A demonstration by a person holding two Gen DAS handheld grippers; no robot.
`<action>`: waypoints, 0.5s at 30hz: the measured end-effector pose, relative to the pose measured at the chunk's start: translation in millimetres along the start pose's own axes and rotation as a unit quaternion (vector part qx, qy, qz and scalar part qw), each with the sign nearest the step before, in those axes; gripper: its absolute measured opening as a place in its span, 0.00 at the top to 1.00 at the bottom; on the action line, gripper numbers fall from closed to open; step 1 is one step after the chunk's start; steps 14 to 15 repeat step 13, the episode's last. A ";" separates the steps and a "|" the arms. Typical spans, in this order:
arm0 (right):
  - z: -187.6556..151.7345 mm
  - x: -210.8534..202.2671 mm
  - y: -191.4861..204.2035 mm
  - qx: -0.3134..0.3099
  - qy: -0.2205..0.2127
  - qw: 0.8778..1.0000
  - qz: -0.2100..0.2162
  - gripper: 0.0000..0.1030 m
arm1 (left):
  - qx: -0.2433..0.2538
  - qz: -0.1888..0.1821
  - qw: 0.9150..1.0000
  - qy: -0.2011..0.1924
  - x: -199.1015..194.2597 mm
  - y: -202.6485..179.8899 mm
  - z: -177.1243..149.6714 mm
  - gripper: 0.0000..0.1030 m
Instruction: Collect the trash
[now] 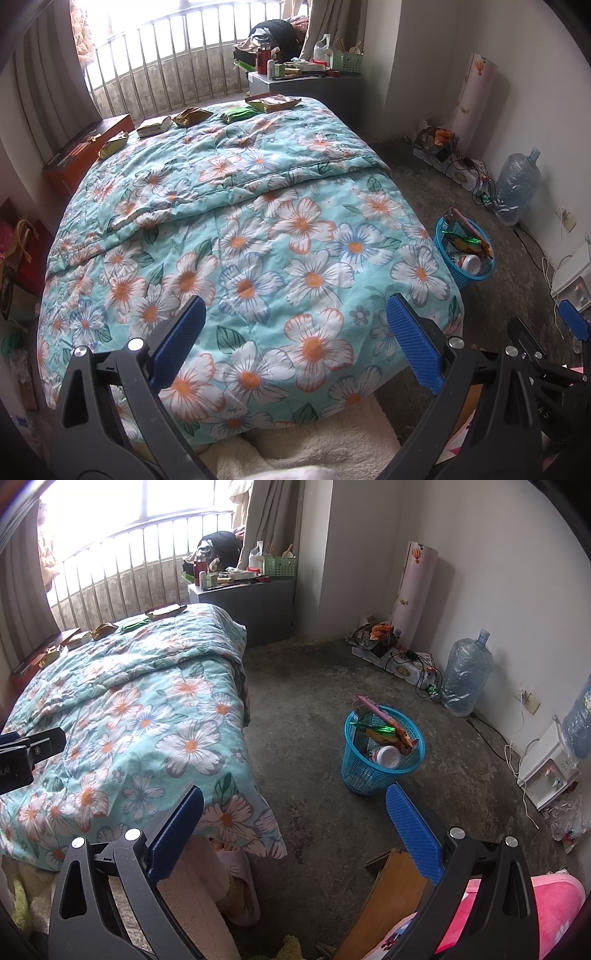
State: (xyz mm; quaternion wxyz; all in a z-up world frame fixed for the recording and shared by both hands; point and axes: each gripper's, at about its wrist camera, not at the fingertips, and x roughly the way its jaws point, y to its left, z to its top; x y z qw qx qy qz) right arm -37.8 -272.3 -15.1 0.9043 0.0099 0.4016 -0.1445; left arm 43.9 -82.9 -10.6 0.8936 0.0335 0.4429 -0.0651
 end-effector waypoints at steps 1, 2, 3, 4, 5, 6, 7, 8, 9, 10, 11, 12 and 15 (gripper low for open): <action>0.2 -0.2 1.2 0.000 0.000 1.000 0.000 0.06 | 0.000 0.000 1.000 0.000 0.1 0.0 0.0 0.09; 0.3 0.1 0.6 0.000 0.000 1.000 0.000 0.06 | 0.000 0.000 1.000 0.000 0.1 0.1 -0.2 0.09; 0.5 0.3 1.0 0.000 0.000 1.000 0.001 0.06 | 0.000 0.000 1.000 0.000 0.3 0.2 0.0 0.09; 0.7 0.3 2.3 0.000 0.000 1.000 0.000 0.06 | 0.001 -0.001 1.000 0.000 0.4 0.3 0.2 0.09; 0.6 0.3 1.7 0.000 0.000 1.000 0.000 0.06 | 0.001 -0.001 1.000 0.000 0.3 0.4 -0.1 0.09; 0.6 0.3 1.6 0.000 0.000 1.000 0.001 0.06 | 0.001 0.000 1.000 -0.001 0.4 0.4 0.1 0.09; 0.7 0.4 1.9 0.000 0.000 1.000 0.001 0.06 | 0.001 -0.001 1.000 -0.001 0.4 0.5 0.1 0.09; 0.7 0.4 2.0 0.000 0.000 1.000 0.000 0.06 | 0.001 -0.001 1.000 -0.001 0.3 0.7 0.0 0.09; 0.5 0.3 1.5 0.000 0.000 1.000 0.000 0.06 | 0.000 0.000 1.000 0.000 0.4 0.6 0.3 0.09; 0.6 0.3 1.8 0.000 -0.001 1.000 0.000 0.06 | -0.001 -0.001 1.000 0.000 0.5 0.8 0.3 0.09; 0.4 0.5 1.1 0.000 0.000 1.000 0.001 0.06 | 0.000 -0.001 1.000 0.000 0.7 0.8 0.4 0.09; 0.5 0.6 1.5 0.001 0.000 1.000 0.001 0.06 | 0.000 -0.001 1.000 0.000 0.7 0.8 0.4 0.09; 0.4 1.1 -0.2 0.001 0.000 1.000 0.001 0.06 | 0.000 -0.001 1.000 0.001 0.7 0.9 0.3 0.09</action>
